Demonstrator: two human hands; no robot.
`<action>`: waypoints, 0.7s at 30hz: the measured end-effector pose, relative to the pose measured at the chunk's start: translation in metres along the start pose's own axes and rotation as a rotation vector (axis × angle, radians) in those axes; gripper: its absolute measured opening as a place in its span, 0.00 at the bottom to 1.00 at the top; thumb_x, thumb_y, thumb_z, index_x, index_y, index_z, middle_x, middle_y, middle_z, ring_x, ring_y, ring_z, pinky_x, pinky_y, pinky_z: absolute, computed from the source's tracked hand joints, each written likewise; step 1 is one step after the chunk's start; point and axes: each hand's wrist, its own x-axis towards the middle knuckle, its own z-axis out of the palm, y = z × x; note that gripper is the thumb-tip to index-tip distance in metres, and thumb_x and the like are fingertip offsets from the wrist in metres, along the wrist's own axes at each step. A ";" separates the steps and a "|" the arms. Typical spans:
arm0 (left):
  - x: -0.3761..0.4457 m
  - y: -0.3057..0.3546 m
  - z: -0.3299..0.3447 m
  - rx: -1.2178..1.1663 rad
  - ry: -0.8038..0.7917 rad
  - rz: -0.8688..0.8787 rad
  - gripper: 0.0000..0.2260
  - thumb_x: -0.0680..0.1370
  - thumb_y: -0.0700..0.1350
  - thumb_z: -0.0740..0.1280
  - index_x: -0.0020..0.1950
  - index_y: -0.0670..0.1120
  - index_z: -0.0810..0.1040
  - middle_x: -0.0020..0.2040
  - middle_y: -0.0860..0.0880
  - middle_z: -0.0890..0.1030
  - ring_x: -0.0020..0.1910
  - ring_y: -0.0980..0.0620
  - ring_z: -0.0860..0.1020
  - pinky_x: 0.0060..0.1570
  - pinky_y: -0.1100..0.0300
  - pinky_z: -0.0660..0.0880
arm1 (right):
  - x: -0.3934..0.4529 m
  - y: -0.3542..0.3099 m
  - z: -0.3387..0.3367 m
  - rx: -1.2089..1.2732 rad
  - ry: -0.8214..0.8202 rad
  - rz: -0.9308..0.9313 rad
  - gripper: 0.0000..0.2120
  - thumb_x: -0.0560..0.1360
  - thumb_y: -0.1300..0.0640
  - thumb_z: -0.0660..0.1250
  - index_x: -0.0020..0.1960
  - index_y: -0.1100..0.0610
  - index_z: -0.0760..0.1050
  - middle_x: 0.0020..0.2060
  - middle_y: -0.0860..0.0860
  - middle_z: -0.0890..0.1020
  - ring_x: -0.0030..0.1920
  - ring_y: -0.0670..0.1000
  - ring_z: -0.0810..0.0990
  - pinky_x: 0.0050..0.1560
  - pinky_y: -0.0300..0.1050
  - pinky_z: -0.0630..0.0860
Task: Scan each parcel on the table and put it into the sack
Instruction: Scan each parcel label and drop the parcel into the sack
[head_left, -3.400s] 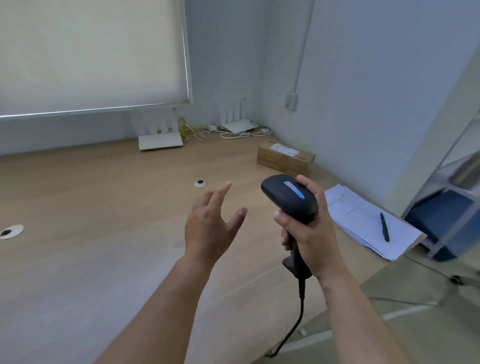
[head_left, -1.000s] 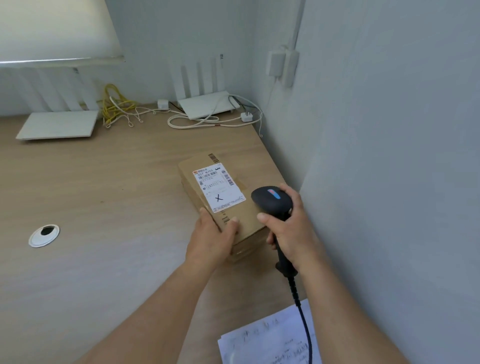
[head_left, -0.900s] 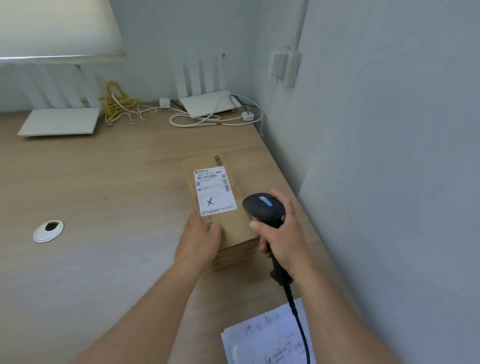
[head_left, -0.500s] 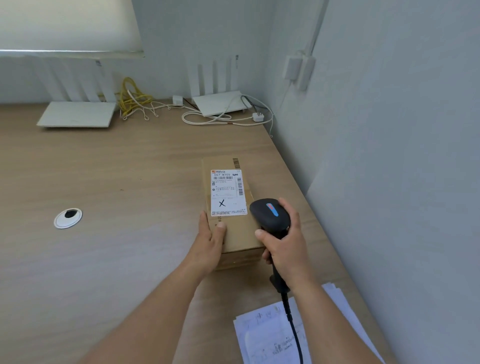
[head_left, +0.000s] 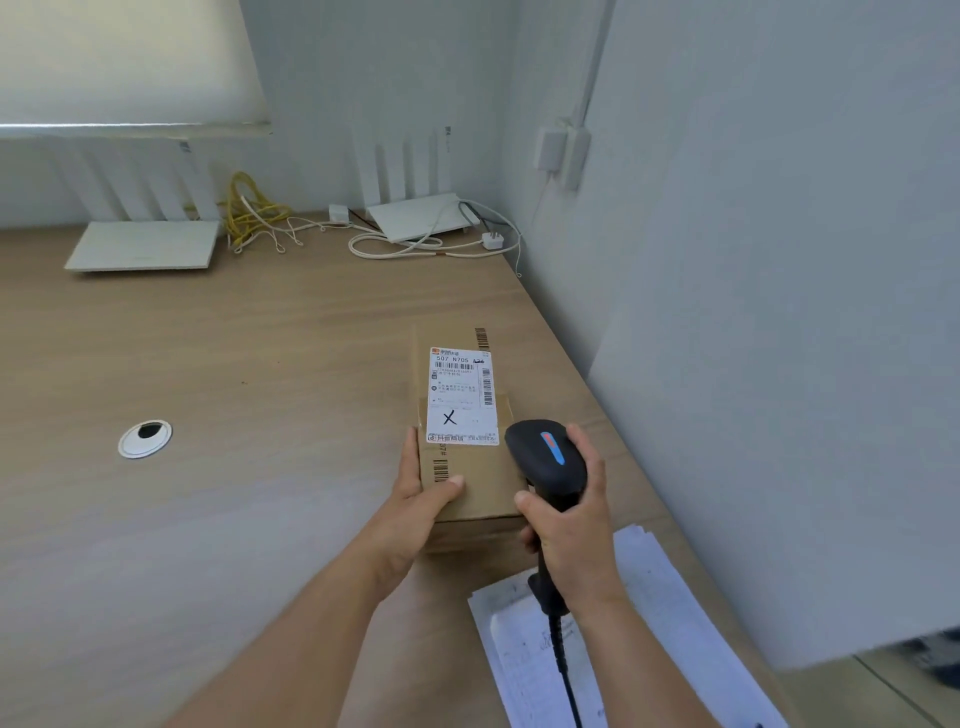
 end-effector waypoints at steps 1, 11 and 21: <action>-0.006 0.001 -0.004 0.001 0.002 0.013 0.34 0.81 0.42 0.62 0.77 0.63 0.44 0.67 0.57 0.73 0.64 0.54 0.73 0.67 0.54 0.68 | -0.006 -0.004 0.003 0.005 -0.007 -0.009 0.37 0.72 0.71 0.68 0.63 0.32 0.66 0.53 0.57 0.80 0.29 0.53 0.73 0.30 0.42 0.76; -0.099 0.012 -0.059 -0.150 0.050 0.079 0.47 0.73 0.34 0.70 0.77 0.59 0.43 0.61 0.53 0.78 0.57 0.53 0.79 0.53 0.59 0.75 | -0.087 -0.043 0.040 -0.015 -0.082 -0.179 0.36 0.67 0.63 0.70 0.65 0.31 0.66 0.53 0.57 0.79 0.32 0.53 0.75 0.33 0.46 0.77; -0.199 0.017 -0.151 -0.050 0.097 0.143 0.51 0.60 0.40 0.75 0.70 0.73 0.51 0.62 0.51 0.76 0.55 0.52 0.80 0.43 0.58 0.78 | -0.183 -0.061 0.107 -0.046 -0.207 -0.252 0.37 0.72 0.74 0.68 0.68 0.39 0.66 0.49 0.57 0.78 0.27 0.51 0.72 0.27 0.41 0.73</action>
